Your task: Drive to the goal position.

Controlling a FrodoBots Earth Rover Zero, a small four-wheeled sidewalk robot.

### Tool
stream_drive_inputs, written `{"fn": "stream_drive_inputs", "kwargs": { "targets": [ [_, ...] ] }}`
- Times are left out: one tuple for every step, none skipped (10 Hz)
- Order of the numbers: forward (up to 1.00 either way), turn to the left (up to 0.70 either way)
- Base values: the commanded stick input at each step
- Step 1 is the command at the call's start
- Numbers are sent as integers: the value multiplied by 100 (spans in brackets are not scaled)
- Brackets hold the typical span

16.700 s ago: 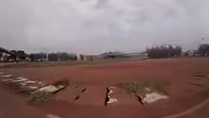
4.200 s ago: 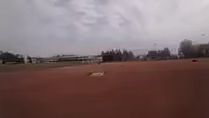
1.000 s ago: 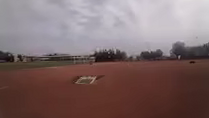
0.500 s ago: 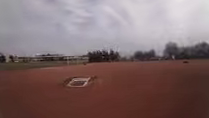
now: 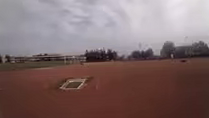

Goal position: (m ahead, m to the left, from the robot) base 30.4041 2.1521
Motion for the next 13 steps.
{"fn": "stream_drive_inputs", "kwargs": {
  "targets": [
    [50,0],
    [50,0],
    [50,0],
    [50,0],
    [50,0],
    [50,0],
    [50,0],
    [50,0],
    [50,0],
    [50,0],
    [50,0],
    [50,0],
    [50,0]
  ]
}}
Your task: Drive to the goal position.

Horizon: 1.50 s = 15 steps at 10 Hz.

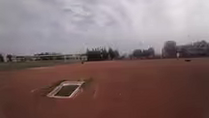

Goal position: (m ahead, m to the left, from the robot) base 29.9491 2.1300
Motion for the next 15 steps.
{"fn": "stream_drive_inputs", "kwargs": {
  "targets": [
    [50,0],
    [50,0],
    [50,0],
    [50,0],
    [50,0],
    [50,0],
    [50,0],
    [50,0],
    [50,0],
    [50,0],
    [50,0],
    [50,0],
    [50,0],
    [50,0],
    [50,0]
  ]
}}
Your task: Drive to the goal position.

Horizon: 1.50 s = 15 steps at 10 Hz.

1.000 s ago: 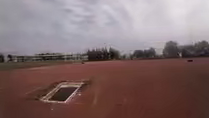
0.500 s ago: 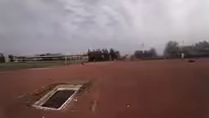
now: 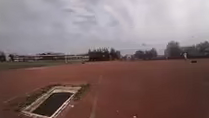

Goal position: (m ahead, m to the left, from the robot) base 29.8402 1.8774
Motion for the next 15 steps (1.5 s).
{"fn": "stream_drive_inputs", "kwargs": {
  "targets": [
    [50,0],
    [50,0],
    [50,0],
    [50,0],
    [50,0],
    [50,0],
    [50,0],
    [50,0],
    [50,0],
    [50,0],
    [50,0],
    [50,0],
    [50,0],
    [50,0],
    [50,0]
  ]
}}
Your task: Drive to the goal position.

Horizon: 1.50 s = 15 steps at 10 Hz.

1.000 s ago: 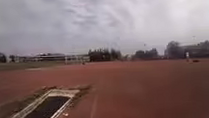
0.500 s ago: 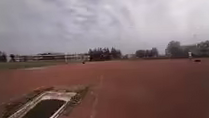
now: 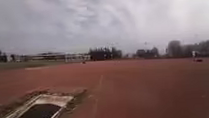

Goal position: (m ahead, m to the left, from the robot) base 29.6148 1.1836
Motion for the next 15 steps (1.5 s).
{"fn": "stream_drive_inputs", "kwargs": {
  "targets": [
    [50,0],
    [50,0],
    [50,0],
    [50,0],
    [50,0],
    [50,0],
    [50,0],
    [50,0],
    [50,0],
    [50,0],
    [50,0],
    [50,0],
    [50,0],
    [50,0],
    [50,0]
  ]
}}
